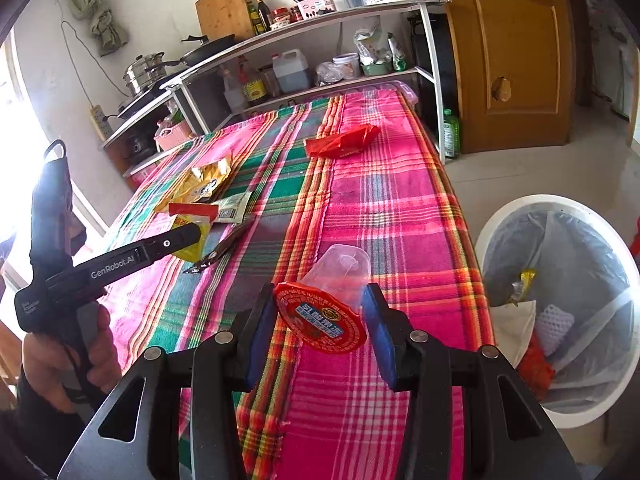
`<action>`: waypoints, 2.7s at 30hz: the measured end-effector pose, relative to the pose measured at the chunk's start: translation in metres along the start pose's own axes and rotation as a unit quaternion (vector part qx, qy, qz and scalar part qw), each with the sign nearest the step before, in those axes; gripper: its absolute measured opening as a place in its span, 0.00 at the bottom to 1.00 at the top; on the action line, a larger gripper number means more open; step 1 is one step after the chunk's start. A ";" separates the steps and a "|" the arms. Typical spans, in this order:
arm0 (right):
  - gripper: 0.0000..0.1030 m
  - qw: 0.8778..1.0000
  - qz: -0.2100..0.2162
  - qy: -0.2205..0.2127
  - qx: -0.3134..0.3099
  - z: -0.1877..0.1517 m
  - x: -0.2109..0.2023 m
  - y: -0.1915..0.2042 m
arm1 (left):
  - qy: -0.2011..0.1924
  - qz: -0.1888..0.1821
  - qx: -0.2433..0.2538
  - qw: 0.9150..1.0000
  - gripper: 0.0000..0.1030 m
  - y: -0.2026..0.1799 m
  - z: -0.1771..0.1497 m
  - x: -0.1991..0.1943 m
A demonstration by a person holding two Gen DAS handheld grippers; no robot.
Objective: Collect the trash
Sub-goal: 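Carry the cup and yellow wrapper over the bin and open both tools, then move both open tools back over the table toward the remaining wrappers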
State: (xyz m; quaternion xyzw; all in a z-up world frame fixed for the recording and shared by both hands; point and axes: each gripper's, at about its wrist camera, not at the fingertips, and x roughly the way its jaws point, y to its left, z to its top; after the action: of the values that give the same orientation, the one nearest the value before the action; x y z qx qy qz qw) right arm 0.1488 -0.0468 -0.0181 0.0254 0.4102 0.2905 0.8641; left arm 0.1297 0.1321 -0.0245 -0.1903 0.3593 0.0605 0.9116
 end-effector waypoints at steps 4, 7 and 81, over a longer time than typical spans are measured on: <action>0.44 1.000 -0.004 -0.012 0.002 0.000 -0.012 -0.004 | -0.017 -0.004 0.007 1.000 0.34 -0.007 0.001 -0.017; 0.44 1.000 -0.011 -0.020 0.007 -0.001 -0.021 -0.008 | -0.030 -0.019 0.015 0.999 0.34 -0.017 0.002 -0.029; 0.46 0.984 -0.117 -0.090 0.096 -0.024 -0.117 -0.128 | 0.008 -0.169 0.149 0.974 0.47 -0.204 -0.020 -0.001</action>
State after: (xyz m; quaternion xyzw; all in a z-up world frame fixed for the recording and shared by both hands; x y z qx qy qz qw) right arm 0.1356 -0.2189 0.0107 0.0865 0.3568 0.1427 0.9191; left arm 0.1668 -0.0635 0.0246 -0.1106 0.3337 -0.1504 0.9240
